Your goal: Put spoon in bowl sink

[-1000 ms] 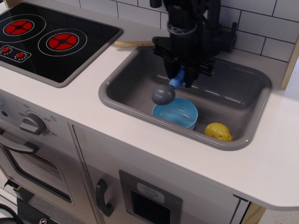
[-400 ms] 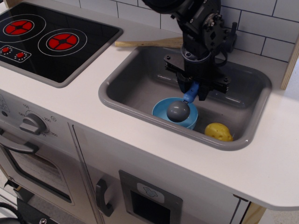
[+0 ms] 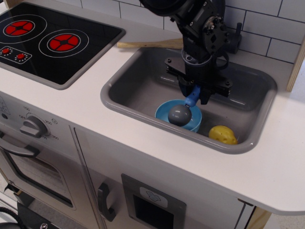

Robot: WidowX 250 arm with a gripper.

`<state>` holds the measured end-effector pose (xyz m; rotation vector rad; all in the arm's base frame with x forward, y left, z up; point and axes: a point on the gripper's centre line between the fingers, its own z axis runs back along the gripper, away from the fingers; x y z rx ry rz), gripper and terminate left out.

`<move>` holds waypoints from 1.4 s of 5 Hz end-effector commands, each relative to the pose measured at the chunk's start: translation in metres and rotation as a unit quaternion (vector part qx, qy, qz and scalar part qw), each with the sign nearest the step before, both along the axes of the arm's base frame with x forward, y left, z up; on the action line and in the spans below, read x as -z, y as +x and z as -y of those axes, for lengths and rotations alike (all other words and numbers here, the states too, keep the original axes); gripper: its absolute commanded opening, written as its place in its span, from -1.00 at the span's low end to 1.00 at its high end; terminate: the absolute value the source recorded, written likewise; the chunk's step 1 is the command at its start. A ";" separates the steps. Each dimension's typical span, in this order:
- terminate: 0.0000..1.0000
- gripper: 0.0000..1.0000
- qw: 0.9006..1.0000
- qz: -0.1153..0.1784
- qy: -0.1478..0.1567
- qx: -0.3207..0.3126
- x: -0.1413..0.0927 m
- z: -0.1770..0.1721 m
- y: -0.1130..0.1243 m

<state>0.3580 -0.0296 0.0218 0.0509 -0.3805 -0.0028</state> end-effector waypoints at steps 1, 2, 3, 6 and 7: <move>-1.00 1.00 1.000 0.016 -0.006 0.003 -0.020 -0.009 0.005; -1.00 1.00 1.000 0.015 -0.009 0.003 -0.024 -0.009 0.005; -1.00 1.00 1.000 0.016 -0.022 -0.006 -0.038 -0.009 0.006; -1.00 1.00 0.998 0.014 -0.042 -0.036 -0.057 -0.012 0.011; 1.00 1.00 0.998 0.014 -0.042 -0.036 -0.057 -0.012 0.011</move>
